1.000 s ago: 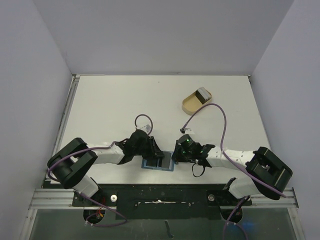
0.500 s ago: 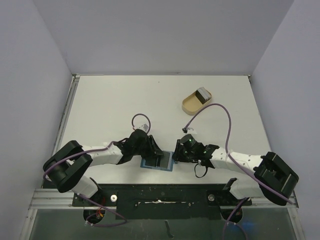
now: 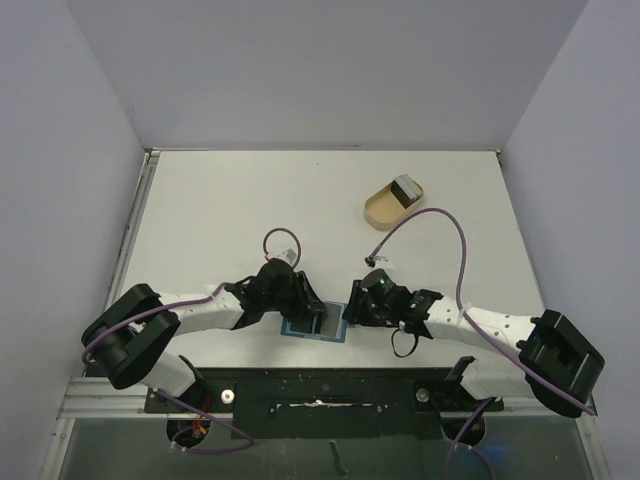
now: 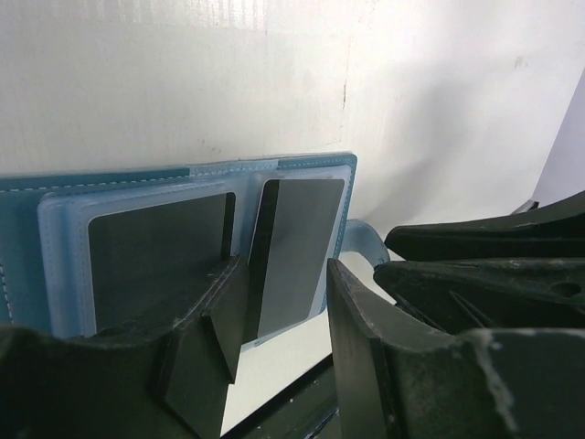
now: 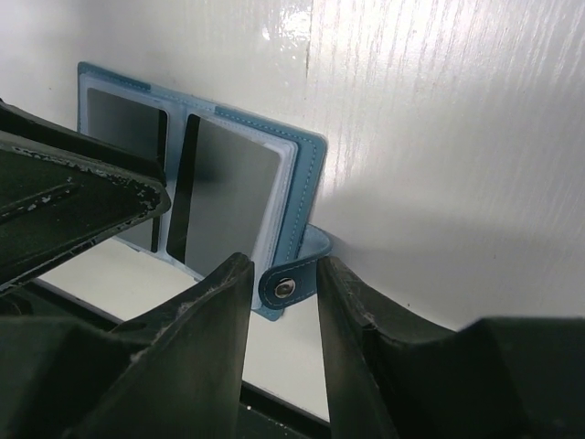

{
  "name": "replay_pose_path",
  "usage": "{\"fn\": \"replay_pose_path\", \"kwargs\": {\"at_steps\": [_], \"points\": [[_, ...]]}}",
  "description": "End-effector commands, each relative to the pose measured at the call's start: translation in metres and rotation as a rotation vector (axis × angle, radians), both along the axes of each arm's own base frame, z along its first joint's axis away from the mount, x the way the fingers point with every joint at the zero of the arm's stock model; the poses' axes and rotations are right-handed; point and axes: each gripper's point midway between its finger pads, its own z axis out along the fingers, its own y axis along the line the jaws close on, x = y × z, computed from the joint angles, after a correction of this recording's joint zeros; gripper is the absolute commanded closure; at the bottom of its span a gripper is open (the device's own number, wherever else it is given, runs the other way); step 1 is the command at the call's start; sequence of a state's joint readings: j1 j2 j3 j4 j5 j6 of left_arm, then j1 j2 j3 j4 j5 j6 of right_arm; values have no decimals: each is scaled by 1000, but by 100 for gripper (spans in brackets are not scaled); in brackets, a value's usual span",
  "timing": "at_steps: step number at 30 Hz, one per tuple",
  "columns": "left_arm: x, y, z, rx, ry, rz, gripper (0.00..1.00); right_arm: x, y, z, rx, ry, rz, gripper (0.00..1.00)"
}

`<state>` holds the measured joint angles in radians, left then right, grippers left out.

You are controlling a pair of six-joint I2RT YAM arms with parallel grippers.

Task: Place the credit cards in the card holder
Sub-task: Insert the credit card into the card holder.

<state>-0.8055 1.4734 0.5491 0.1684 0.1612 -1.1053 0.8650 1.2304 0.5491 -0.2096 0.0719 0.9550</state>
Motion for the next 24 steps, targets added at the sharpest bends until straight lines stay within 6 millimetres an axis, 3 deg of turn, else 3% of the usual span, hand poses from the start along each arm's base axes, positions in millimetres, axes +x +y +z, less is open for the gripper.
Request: {"fn": "replay_pose_path", "kwargs": {"at_steps": [1,9,16,20,24], "points": [[-3,-6,6,-36,-20,-25,61,-1,7,-3,26,0,-1,64],[-6,-20,3,-67,4,-46,61,-5,9,-19,23,25,3,65],[-4,-38,17,-144,-11,-65,61,-3,9,-24,8,23,0,66],[-1,-38,27,-158,-28,-54,61,0,7,-23,-8,7,-1,67],[7,-25,32,-106,-41,-25,61,10,-4,-14,-86,-39,-10,65]]}}
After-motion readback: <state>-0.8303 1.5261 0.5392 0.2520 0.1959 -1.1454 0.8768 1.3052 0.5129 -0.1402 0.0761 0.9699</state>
